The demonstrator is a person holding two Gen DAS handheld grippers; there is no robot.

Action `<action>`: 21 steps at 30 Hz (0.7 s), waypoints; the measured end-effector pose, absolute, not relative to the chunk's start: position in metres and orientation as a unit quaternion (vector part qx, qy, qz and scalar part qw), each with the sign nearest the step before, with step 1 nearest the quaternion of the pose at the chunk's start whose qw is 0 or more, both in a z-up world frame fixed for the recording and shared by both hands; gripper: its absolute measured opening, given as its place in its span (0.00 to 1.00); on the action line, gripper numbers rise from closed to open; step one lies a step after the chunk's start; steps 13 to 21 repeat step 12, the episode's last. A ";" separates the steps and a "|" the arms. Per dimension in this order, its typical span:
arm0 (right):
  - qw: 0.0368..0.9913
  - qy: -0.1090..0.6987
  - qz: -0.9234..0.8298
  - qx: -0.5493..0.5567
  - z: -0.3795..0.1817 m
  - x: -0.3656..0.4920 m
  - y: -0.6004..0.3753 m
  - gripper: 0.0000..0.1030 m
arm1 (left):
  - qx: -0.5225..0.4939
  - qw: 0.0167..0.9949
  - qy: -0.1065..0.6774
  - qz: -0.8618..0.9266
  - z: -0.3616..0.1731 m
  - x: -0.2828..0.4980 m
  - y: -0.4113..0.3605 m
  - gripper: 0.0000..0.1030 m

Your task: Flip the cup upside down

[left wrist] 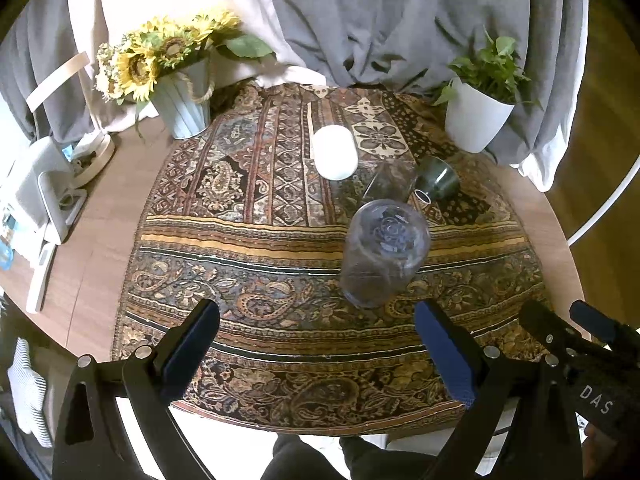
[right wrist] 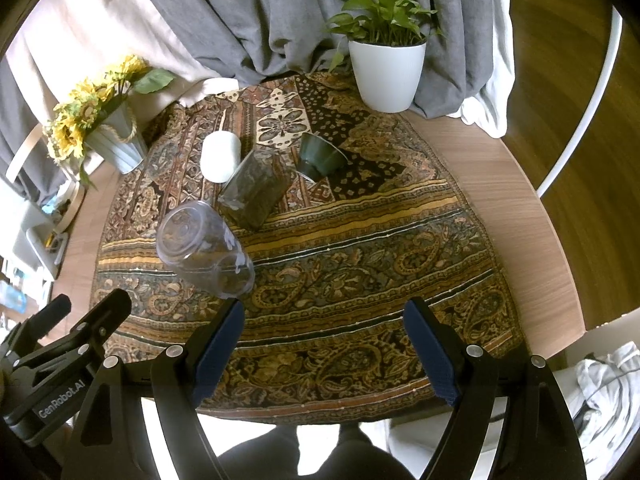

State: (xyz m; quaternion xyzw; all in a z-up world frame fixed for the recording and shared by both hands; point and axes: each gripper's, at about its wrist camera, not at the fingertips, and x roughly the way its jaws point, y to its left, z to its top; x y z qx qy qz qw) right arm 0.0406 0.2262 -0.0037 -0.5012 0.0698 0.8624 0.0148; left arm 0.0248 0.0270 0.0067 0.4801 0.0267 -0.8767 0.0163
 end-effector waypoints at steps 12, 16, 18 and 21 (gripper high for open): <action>0.016 0.069 0.862 -0.502 -0.004 0.041 0.227 0.79 | 0.481 0.014 0.026 -0.876 0.006 0.025 0.026 0.97; 0.016 0.069 0.862 -0.502 -0.004 0.041 0.227 0.79 | 0.481 0.014 0.026 -0.876 0.006 0.025 0.026 0.97; 0.016 0.069 0.862 -0.502 -0.004 0.041 0.227 0.79 | 0.481 0.014 0.026 -0.876 0.006 0.025 0.026 0.97; 0.016 0.069 0.862 -0.502 -0.004 0.041 0.227 0.79 | 0.481 0.014 0.026 -0.876 0.006 0.025 0.026 0.97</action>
